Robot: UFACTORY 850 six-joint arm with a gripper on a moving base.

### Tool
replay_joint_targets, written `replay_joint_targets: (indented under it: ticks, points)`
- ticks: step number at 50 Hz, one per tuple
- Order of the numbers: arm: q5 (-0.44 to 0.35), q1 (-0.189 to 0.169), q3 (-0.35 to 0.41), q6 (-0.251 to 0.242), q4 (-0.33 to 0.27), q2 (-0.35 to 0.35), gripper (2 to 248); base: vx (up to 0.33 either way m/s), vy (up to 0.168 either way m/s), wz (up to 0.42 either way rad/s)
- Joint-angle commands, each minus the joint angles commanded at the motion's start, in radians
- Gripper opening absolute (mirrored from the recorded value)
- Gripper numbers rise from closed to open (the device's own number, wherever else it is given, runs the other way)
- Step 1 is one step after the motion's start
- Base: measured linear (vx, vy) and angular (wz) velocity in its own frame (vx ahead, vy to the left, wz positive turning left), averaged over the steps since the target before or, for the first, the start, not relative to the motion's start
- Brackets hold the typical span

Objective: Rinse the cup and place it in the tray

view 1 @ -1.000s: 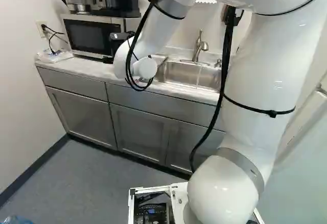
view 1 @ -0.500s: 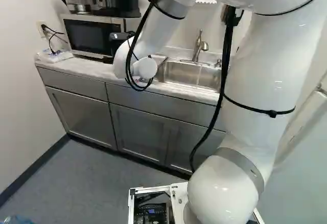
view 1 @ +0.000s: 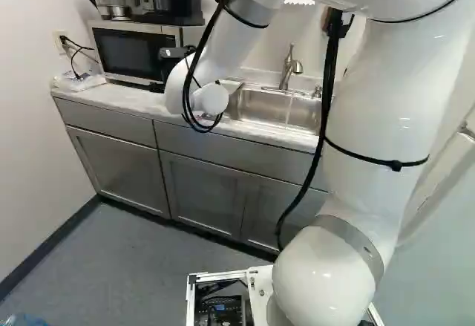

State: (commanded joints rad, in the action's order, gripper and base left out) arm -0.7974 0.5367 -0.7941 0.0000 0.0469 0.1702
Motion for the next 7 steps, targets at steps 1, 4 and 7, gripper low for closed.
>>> replay_joint_targets:
  ticks: [1, 4, 7]
  points:
    - [0.000, 0.000, 0.000, 0.000, 0.000, 0.000, 247, 0.000, 0.000, 0.000]
    - [0.000, 0.000, 0.000, 0.000, 0.000, 0.000, 247, 0.000, 0.000, 0.000]
    - [0.000, 0.000, 0.000, 0.000, 0.000, 0.000, 247, 0.000, 0.000, 0.000]
